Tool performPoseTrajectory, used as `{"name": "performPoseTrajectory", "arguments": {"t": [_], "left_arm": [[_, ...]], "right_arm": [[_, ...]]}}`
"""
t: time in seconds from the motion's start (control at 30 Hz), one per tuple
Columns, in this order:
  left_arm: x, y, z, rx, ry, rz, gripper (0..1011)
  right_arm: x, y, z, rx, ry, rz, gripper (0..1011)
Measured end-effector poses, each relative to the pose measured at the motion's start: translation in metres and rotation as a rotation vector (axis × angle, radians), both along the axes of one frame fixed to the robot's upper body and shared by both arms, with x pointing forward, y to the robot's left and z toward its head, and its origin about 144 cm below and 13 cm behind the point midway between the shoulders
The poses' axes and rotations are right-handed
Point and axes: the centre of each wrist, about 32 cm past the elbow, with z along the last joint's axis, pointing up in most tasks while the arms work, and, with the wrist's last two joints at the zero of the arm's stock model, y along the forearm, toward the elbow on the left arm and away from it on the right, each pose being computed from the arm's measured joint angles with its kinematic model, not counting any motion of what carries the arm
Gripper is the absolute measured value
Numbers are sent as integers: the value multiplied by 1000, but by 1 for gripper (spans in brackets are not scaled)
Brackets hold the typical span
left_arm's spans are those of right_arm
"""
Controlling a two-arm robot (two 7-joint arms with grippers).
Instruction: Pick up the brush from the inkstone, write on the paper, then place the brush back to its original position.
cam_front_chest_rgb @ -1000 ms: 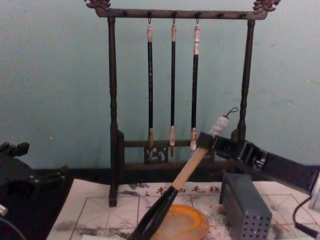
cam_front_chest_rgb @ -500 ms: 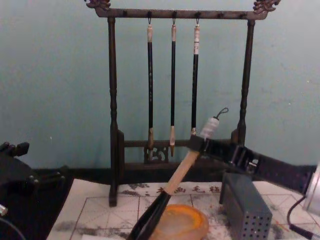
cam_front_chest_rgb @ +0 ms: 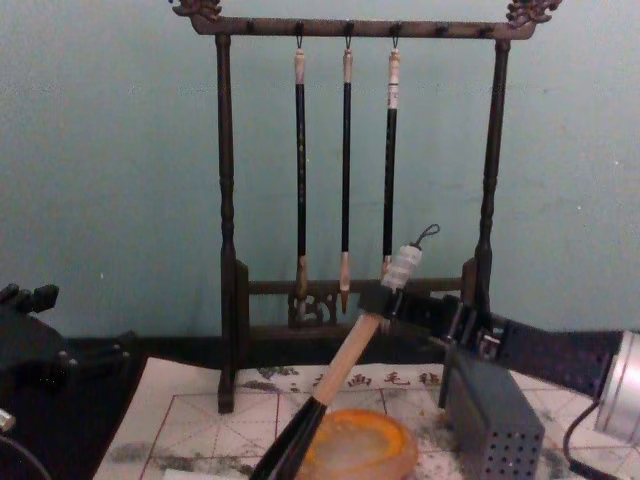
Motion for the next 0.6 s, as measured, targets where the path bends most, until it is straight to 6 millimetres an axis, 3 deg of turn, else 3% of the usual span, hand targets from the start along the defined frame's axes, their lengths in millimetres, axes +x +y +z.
{"name": "performPoseTrajectory", "arguments": {"t": [0.6], "left_arm": [[0, 0, 0, 0, 0, 0, 1001]], "right_arm": [[0, 1, -6, -27, 13, 4, 174]]}}
